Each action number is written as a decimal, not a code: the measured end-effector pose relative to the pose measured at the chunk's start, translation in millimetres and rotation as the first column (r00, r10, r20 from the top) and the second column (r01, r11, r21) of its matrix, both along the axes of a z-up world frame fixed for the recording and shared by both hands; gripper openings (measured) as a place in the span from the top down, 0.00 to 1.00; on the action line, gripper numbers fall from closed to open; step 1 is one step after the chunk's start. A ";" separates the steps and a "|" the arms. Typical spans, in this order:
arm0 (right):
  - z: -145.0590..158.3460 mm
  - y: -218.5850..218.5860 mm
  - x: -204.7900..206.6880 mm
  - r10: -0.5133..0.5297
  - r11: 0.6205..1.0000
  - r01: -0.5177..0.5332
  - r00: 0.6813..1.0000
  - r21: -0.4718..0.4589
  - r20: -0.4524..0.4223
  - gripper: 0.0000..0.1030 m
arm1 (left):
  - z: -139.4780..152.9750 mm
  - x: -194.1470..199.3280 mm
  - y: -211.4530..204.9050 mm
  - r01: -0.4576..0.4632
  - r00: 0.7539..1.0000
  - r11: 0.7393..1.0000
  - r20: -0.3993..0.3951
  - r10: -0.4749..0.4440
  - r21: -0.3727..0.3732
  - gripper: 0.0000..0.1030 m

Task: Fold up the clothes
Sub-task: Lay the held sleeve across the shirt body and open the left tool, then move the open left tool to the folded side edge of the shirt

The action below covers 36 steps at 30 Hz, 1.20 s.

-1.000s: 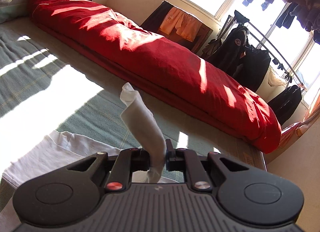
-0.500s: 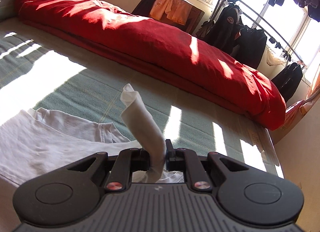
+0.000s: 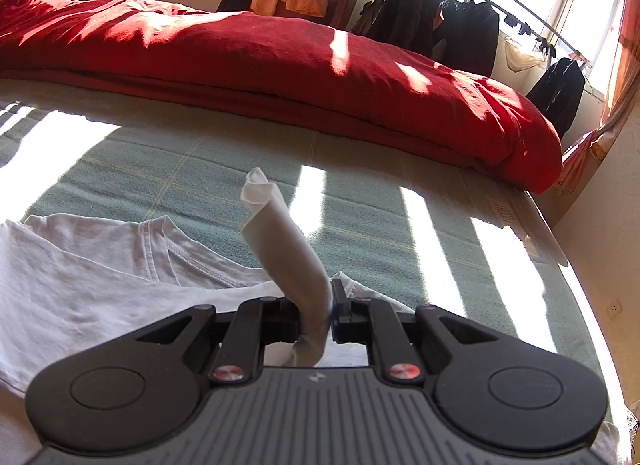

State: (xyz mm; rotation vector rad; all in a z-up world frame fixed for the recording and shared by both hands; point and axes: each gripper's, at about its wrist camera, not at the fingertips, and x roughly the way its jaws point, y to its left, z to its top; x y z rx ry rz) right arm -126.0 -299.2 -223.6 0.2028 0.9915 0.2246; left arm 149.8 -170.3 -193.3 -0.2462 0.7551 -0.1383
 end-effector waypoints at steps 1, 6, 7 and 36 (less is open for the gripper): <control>-0.3 0.2 0.1 0.001 1.000 -0.001 1.000 0.000 -0.001 0.00 | -1.6 0.1 -1.8 0.004 1.000 1.000 -0.002 -0.004 0.008 0.89; -2.4 -0.2 1.0 -0.003 1.000 0.003 1.000 -0.001 -0.007 0.00 | -10.0 0.2 -10.9 0.030 1.000 0.998 -0.010 -0.029 0.046 0.89; -3.0 -0.4 1.3 -0.004 1.000 0.004 1.000 -0.001 -0.009 0.00 | -11.3 -0.4 -12.5 0.035 0.999 0.998 -0.012 -0.035 0.052 0.89; 26.8 11.6 -9.4 -0.036 0.999 0.036 0.999 -0.004 0.033 0.00 | 22.7 -60.3 -18.0 0.270 0.961 0.941 -0.004 -0.275 0.203 0.67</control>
